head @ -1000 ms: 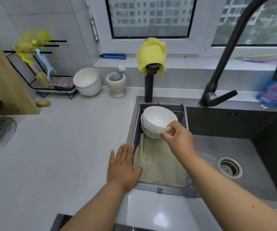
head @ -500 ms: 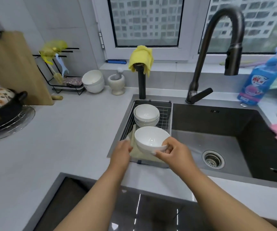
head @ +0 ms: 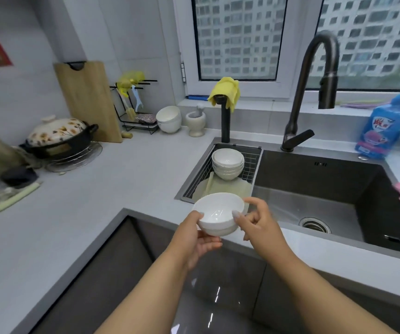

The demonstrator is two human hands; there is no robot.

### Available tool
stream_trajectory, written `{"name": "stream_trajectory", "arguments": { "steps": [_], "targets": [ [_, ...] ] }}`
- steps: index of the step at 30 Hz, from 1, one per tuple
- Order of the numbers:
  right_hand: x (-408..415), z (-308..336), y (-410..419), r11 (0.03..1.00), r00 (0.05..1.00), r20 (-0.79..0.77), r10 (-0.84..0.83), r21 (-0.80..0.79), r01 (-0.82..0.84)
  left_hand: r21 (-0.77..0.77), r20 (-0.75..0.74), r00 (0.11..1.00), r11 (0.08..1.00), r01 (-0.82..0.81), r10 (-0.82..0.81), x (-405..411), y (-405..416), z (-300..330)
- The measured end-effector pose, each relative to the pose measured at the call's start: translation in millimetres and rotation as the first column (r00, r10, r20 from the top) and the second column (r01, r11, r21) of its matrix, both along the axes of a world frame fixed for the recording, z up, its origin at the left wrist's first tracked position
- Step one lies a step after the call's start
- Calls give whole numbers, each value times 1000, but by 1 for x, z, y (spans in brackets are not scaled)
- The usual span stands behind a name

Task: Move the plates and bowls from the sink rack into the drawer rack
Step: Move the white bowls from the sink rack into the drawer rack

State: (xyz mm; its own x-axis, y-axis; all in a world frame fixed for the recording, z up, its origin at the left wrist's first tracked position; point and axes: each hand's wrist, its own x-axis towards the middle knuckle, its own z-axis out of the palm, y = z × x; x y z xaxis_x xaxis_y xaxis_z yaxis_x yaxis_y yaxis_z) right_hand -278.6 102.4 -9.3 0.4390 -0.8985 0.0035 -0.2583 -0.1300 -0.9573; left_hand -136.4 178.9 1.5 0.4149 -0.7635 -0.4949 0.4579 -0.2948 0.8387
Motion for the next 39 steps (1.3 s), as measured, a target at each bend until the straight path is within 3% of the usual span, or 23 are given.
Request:
{"name": "stream_trajectory", "arguments": {
  "steps": [4,7,9,14,25,32,39],
  "targets": [
    [-1,1,21,955,996,55,72,284,-84,-12,-25,995,995,-101,101,-11,33,2],
    [8,0,46,830,966,226,125,509,-227,-9,-33,977,977,-213,212,-16,70,8],
    [20,0,65,760,941,294,166,571,-312,8,-17,963,964,-268,268,-14,98,10],
    [53,-3,116,695,898,333,286,573,-434,59,68,917,916,-396,392,-4,167,11],
    [120,-20,250,625,807,209,552,536,-567,149,220,794,785,-601,566,17,339,-14],
    [155,-37,382,513,664,128,737,533,-673,255,206,621,572,-780,756,35,507,-49],
    [184,-74,517,428,533,21,846,570,-701,406,408,524,366,-838,748,20,675,-100]
  ]
}}
